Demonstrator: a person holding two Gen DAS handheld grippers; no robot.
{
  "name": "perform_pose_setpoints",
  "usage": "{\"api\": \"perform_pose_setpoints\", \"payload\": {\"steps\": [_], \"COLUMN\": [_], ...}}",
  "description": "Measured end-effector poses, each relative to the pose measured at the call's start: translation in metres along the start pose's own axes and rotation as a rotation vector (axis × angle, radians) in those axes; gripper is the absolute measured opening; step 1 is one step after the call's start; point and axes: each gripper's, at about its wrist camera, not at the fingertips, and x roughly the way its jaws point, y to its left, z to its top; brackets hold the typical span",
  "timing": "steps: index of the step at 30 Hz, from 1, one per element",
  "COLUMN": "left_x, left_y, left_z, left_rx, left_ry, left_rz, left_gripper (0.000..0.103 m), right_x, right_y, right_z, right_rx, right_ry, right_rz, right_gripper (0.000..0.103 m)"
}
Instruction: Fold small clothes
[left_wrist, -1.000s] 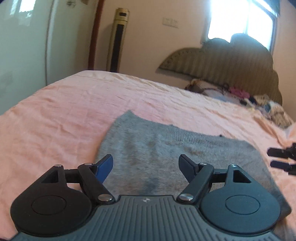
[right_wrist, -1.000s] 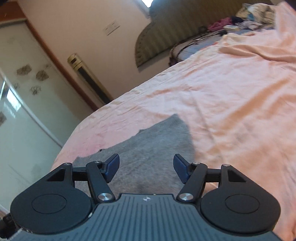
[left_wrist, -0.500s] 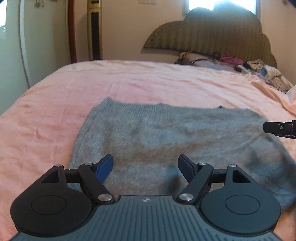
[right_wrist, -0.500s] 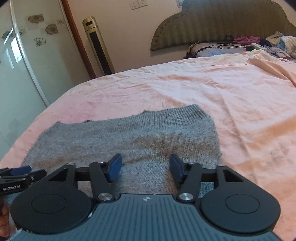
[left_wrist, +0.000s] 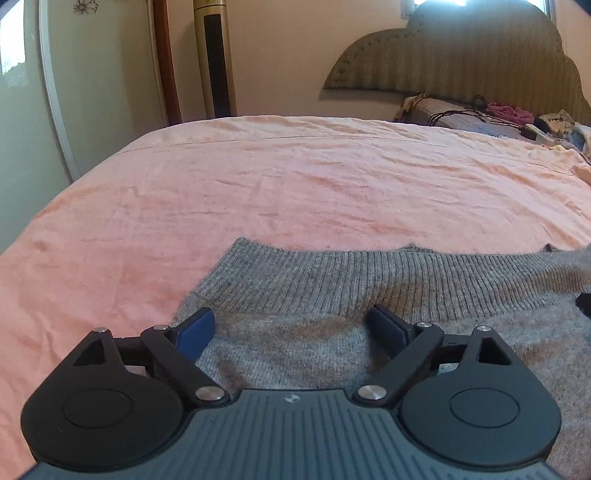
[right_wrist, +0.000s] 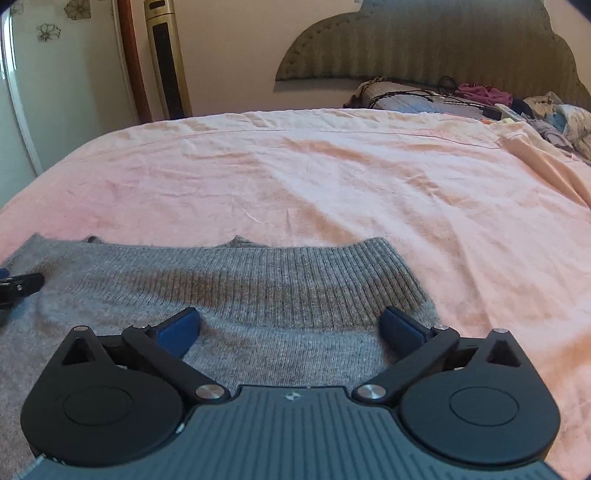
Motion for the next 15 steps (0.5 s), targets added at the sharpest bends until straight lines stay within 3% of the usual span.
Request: {"api": "perform_pose_setpoints", "payload": {"steps": [3,7,11,15], "left_x": [-0.029,-0.069,-0.068,-0.069], "left_y": [0.001,0.006,0.006,0.005], "left_z": [-0.007,-0.031,-0.052,-0.047], "left_rx": [-0.013,-0.045,-0.033,-0.044], "left_ry": [-0.032,-0.058,-0.053,-0.026], "left_rz": [0.030,-0.089,-0.103,-0.072], "left_gripper": [0.091,0.091,0.092,0.099], "right_x": [-0.011,-0.053,-0.051,-0.046], "right_y": [0.000,0.001,0.008,-0.005], "right_z": [-0.002,-0.015,-0.034,-0.044], "right_rx": [0.021,0.050,0.008,0.077], "right_ry": [-0.010,-0.054,0.006,-0.048], "right_rz": [0.000,-0.007,-0.075,-0.032], "right_gripper": [0.103,0.103,0.103,0.103]}}
